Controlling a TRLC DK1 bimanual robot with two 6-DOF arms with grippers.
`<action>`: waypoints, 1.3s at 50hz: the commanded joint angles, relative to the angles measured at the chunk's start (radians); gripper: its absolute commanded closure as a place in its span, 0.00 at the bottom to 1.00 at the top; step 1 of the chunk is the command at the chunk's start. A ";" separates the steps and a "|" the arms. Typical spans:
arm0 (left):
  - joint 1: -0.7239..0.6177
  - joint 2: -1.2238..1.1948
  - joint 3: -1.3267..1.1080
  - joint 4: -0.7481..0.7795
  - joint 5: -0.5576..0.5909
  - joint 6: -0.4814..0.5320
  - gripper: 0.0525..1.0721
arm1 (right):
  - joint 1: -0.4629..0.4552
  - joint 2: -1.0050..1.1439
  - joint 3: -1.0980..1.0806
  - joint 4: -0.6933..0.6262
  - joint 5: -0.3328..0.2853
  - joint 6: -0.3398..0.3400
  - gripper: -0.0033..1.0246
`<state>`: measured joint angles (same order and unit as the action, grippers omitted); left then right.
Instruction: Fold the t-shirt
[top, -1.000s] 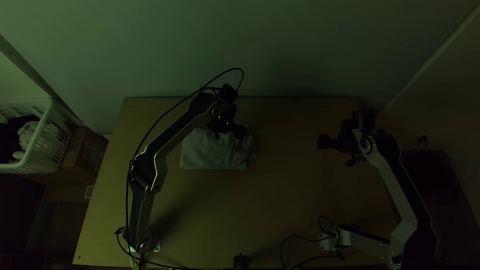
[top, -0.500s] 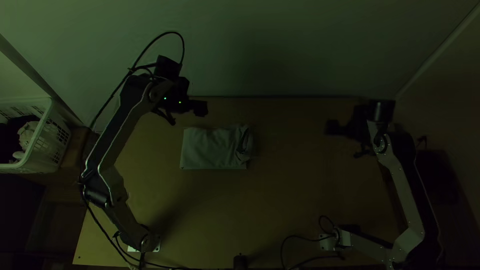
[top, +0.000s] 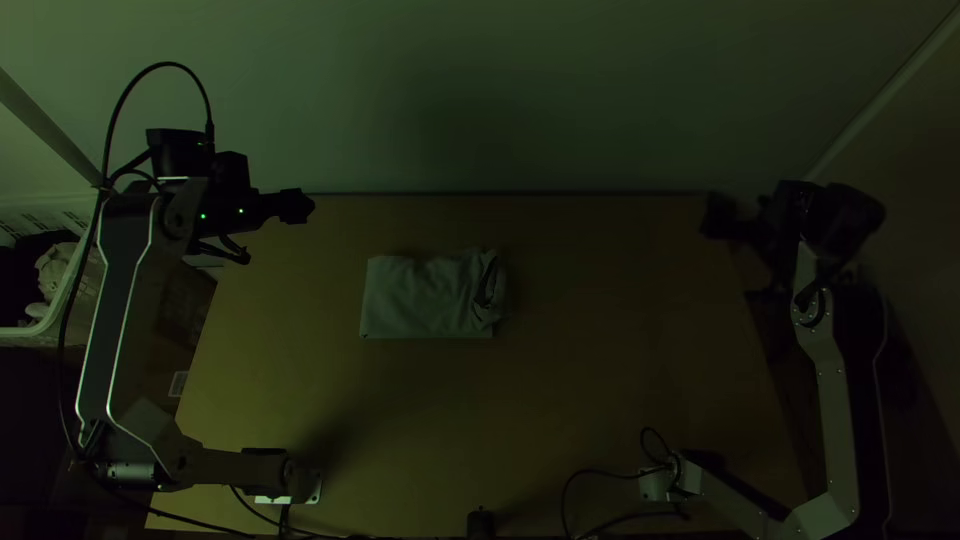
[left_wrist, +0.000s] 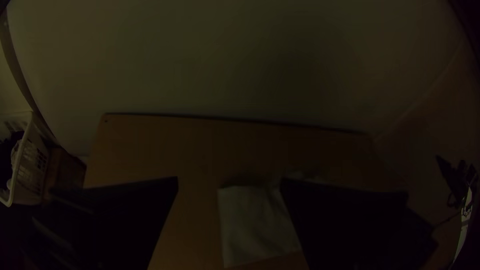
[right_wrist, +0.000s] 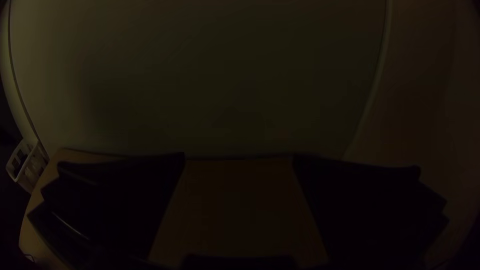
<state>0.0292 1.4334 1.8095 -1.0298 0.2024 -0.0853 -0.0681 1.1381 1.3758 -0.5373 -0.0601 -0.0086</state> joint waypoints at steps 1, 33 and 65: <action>0.058 -0.091 -0.047 0.060 0.015 -0.005 0.04 | -0.004 -0.061 0.016 0.059 0.005 -0.054 0.04; 0.153 -0.577 -0.613 0.559 -0.086 0.004 0.04 | -0.002 -0.445 -0.383 0.451 0.006 -0.152 0.04; 0.256 -1.001 -1.314 1.024 -0.089 0.027 0.04 | 0.002 -0.753 -0.920 0.724 -0.001 -0.108 0.04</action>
<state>0.2771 0.4778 0.5808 -0.0513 0.1181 -0.0696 -0.0669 0.4198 0.5259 0.1383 -0.0608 -0.1310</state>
